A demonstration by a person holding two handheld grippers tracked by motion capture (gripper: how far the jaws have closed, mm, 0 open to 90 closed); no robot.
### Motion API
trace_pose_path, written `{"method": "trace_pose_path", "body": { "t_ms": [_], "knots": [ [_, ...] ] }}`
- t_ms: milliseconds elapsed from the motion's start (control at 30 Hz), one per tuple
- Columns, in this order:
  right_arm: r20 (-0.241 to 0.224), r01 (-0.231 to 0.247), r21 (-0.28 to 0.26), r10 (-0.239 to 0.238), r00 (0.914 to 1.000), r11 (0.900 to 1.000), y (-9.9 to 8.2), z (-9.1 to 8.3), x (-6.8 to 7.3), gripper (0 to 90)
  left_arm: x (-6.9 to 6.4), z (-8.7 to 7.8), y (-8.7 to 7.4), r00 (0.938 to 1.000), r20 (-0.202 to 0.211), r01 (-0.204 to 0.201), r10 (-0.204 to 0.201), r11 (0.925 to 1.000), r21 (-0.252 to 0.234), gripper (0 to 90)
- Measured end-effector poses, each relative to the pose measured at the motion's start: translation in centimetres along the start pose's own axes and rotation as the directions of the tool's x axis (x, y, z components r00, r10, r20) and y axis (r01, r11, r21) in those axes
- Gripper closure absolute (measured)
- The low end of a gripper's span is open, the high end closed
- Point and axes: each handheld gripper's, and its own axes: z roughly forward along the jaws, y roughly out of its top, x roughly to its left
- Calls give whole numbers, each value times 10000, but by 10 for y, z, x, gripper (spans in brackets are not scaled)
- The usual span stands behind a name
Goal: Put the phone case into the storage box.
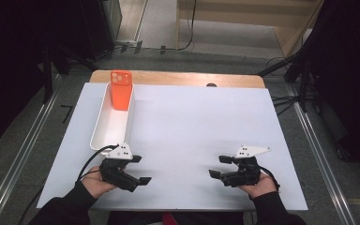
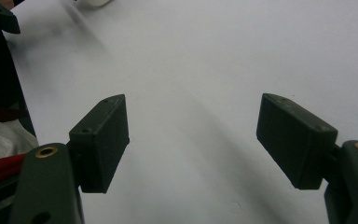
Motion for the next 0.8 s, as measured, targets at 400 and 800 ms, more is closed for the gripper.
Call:
{"method": "trace_pose_path", "body": {
  "t_ms": [400, 800],
  "knots": [
    [-24, 3, 15, -3, 10000, 10000, 1, 1, 0, 239, 2, 0, -6, 9999, -99, -45, 47, 9999, 148, 137],
    [-58, 67, 52, -67, 10000, 10000, 1, 2, 1, 238, 3, -1, -6, 9999, -143, -18, 20, 9999, 141, 136]
  ]
}}
